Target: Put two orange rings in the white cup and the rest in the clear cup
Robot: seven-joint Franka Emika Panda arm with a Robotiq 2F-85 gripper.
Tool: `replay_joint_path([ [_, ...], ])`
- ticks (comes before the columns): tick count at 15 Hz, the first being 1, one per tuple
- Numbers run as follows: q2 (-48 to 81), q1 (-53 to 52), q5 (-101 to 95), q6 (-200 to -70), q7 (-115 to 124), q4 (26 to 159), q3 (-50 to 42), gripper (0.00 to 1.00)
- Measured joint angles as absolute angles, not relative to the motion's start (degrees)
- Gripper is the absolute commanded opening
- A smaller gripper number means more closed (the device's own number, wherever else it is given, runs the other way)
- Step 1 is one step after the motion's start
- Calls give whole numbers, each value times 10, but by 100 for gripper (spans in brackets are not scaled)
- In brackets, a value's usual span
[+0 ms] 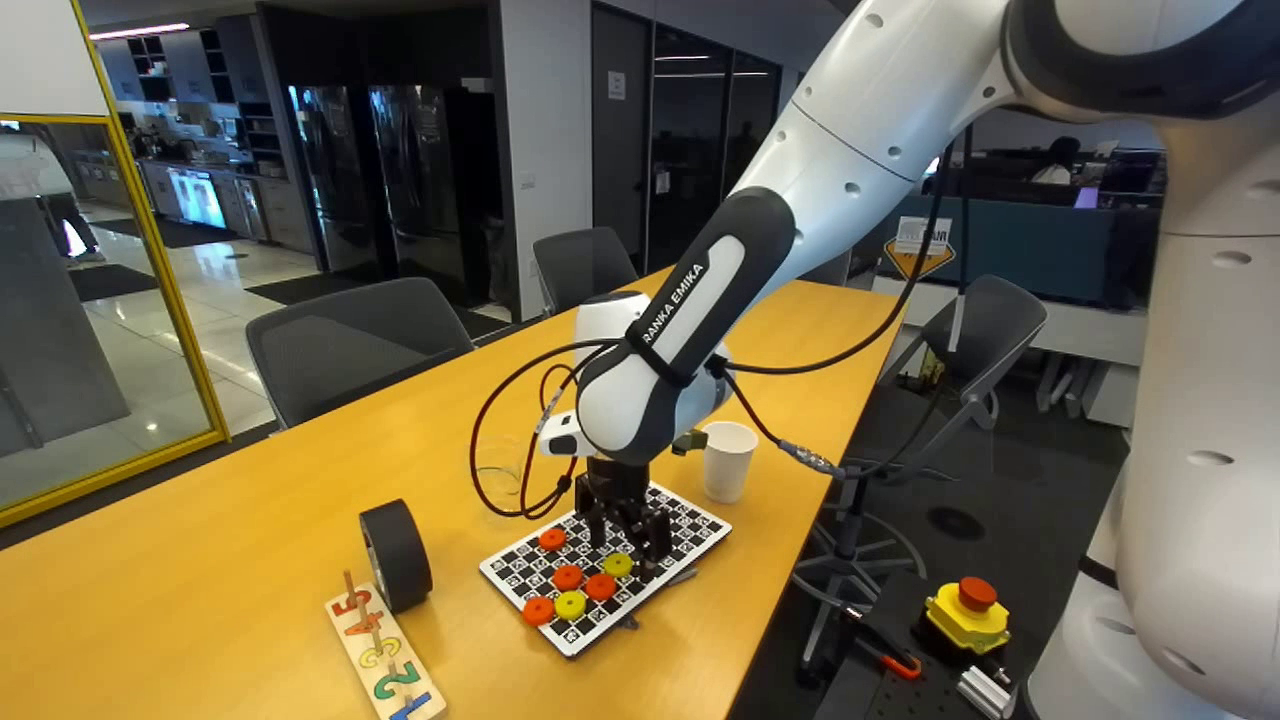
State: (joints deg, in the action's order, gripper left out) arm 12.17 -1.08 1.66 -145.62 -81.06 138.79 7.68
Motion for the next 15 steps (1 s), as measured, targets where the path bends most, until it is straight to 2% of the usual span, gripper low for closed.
replay_joint_path([
  [7,141,-4,17,-1452,-816,1372,77,100],
  [8,144,-2,17,-1452,-817,1370,77,75],
  [9,146,-1,17,-1452,-818,1368,77,73],
  [10,148,0,17,-1452,-819,1367,77,66],
  [15,151,3,17,-1452,-819,1357,77,27],
])
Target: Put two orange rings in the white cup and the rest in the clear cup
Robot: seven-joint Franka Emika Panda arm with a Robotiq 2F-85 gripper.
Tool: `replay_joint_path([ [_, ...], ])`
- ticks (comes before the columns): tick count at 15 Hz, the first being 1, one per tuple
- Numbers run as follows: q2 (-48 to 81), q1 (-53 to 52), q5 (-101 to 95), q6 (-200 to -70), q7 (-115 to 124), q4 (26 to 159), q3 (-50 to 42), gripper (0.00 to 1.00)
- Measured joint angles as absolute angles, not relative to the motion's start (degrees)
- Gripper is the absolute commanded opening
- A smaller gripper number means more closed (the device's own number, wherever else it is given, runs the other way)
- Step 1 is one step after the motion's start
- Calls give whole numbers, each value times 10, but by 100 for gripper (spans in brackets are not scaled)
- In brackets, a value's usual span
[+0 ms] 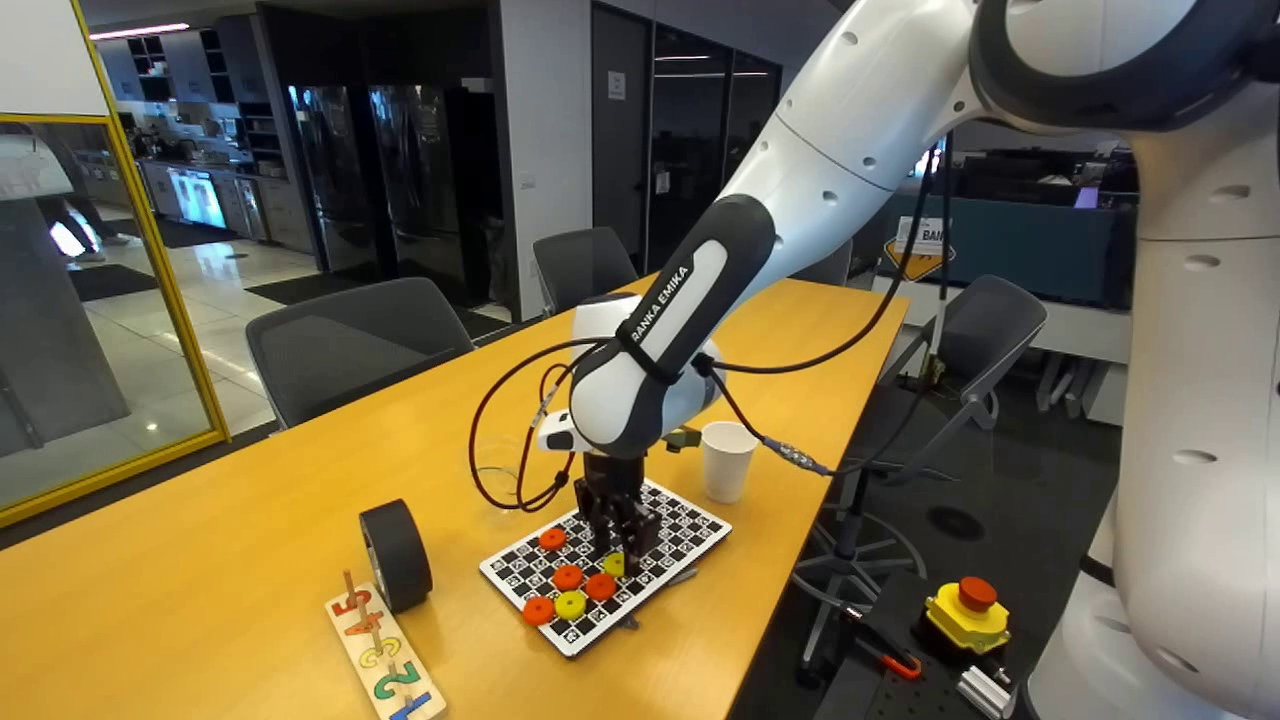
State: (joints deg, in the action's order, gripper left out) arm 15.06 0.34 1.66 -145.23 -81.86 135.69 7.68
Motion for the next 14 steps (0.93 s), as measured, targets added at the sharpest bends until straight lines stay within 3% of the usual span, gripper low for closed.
replay_joint_path([
  [1,151,4,17,-1452,-819,1355,77,20],
  [14,71,33,17,-1405,-791,1354,35,23],
])
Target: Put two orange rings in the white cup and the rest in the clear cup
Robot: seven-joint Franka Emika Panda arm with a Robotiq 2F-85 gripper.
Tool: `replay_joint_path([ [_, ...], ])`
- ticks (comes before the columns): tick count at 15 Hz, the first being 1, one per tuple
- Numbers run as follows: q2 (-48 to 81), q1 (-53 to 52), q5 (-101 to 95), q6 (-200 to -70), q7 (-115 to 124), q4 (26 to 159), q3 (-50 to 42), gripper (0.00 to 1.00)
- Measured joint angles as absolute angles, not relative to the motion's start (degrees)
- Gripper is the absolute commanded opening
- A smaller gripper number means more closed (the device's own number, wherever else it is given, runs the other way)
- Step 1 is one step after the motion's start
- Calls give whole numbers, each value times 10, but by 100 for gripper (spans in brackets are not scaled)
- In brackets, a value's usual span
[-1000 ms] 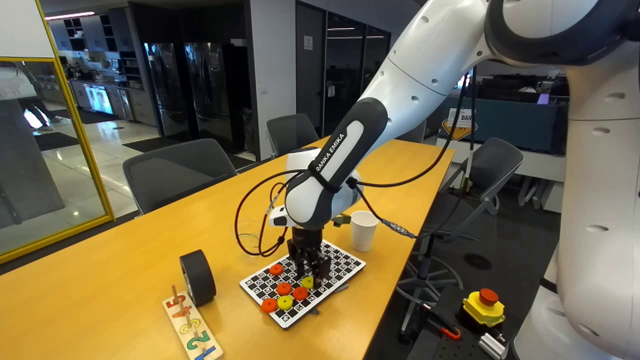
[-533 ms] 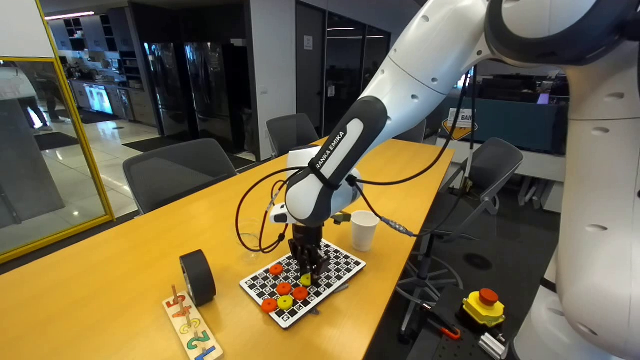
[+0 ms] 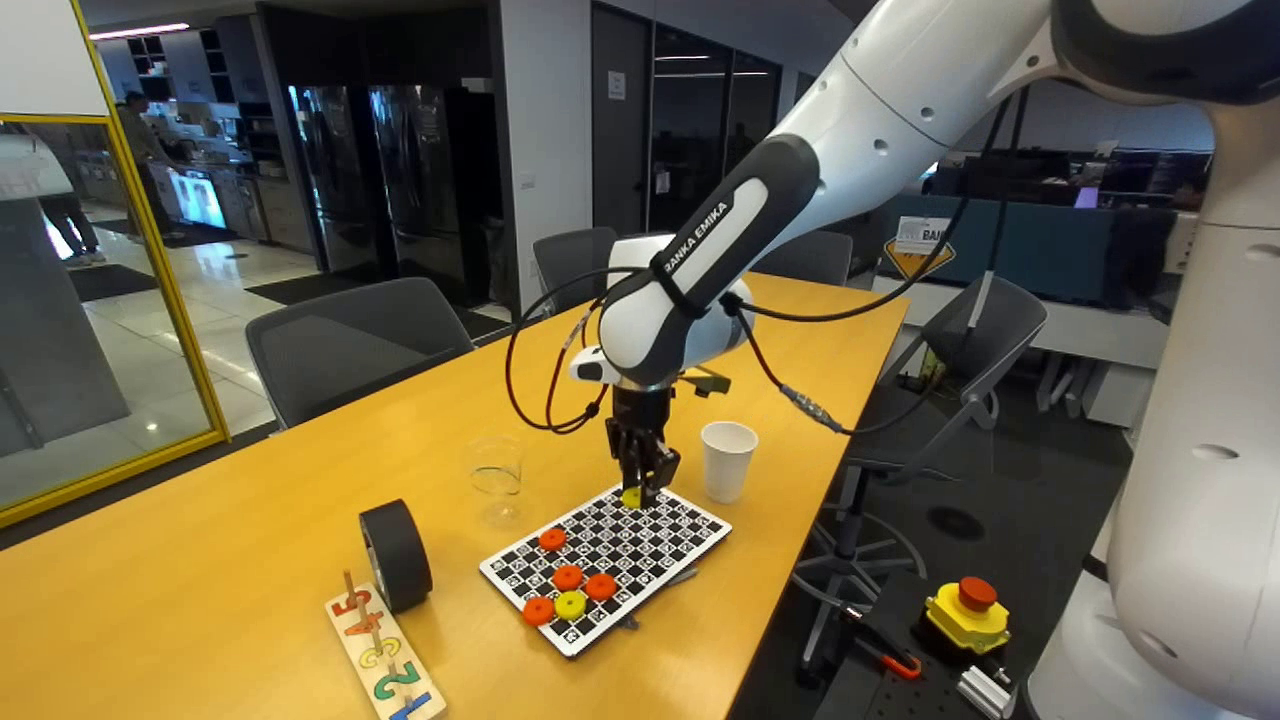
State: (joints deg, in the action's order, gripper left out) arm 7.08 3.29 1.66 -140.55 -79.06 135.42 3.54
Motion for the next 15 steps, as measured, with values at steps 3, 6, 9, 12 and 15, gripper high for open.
replay_joint_path([
  [3,30,37,17,-1383,-769,1355,10,22],
  [6,4,43,14,-1372,-743,1358,-14,22],
  [9,-10,49,1,-1364,-697,1361,-35,22],
  [12,-14,57,-17,-1362,-654,1366,-52,22],
  [15,-16,65,-32,-1360,-620,1372,-64,22],
])
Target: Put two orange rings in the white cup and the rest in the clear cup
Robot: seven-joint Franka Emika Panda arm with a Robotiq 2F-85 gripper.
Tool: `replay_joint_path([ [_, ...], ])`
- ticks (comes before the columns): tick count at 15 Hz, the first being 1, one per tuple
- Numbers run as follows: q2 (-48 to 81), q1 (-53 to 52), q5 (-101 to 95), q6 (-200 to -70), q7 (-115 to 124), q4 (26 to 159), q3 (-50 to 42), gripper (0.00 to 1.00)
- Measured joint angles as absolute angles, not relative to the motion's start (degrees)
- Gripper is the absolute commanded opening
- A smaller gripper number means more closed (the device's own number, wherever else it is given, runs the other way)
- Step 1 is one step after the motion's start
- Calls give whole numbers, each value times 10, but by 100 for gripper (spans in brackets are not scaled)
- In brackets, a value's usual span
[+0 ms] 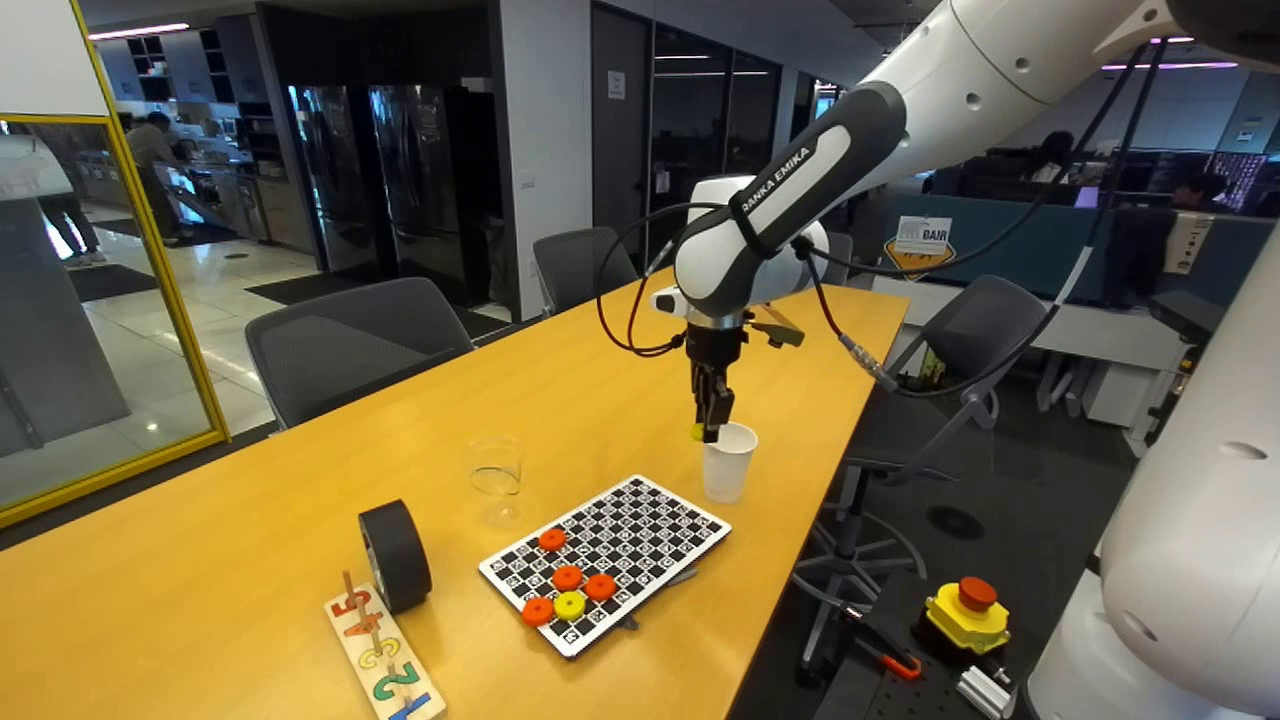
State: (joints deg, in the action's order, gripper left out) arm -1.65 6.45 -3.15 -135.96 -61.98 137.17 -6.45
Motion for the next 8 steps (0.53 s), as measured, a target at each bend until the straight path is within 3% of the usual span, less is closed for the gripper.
replay_joint_path([
  [8,-43,76,-45,-1350,-562,1406,-82,22],
])
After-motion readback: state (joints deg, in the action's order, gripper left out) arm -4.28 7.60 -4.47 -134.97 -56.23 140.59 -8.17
